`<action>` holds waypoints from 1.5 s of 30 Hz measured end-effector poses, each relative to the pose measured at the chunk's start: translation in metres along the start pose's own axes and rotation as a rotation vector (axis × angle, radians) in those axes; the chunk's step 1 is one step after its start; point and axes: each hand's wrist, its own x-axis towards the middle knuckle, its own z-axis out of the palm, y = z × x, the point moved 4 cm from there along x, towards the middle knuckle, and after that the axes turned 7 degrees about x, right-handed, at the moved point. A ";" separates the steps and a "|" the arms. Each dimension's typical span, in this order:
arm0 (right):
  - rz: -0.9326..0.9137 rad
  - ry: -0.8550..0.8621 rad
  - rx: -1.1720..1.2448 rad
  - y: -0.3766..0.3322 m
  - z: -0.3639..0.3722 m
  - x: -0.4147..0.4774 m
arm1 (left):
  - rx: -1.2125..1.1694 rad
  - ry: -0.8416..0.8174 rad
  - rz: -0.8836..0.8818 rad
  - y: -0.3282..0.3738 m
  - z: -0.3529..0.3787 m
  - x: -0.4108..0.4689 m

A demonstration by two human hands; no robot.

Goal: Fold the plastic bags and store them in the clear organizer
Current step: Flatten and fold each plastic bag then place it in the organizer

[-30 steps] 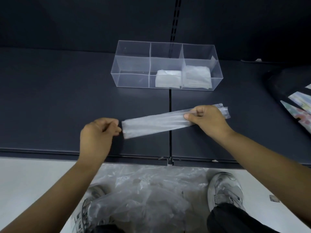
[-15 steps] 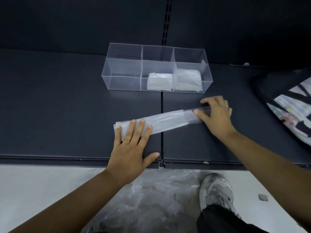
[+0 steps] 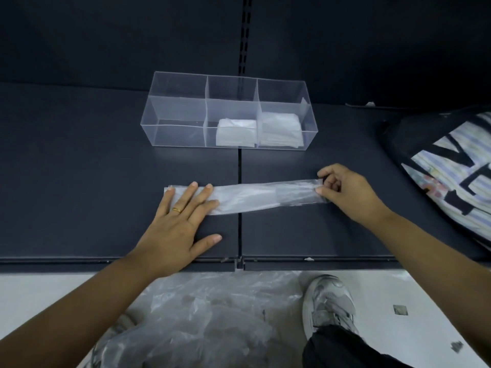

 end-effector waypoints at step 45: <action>0.202 -0.419 0.463 -0.074 0.091 -0.063 | -1.981 -0.109 -0.690 0.019 -0.020 0.025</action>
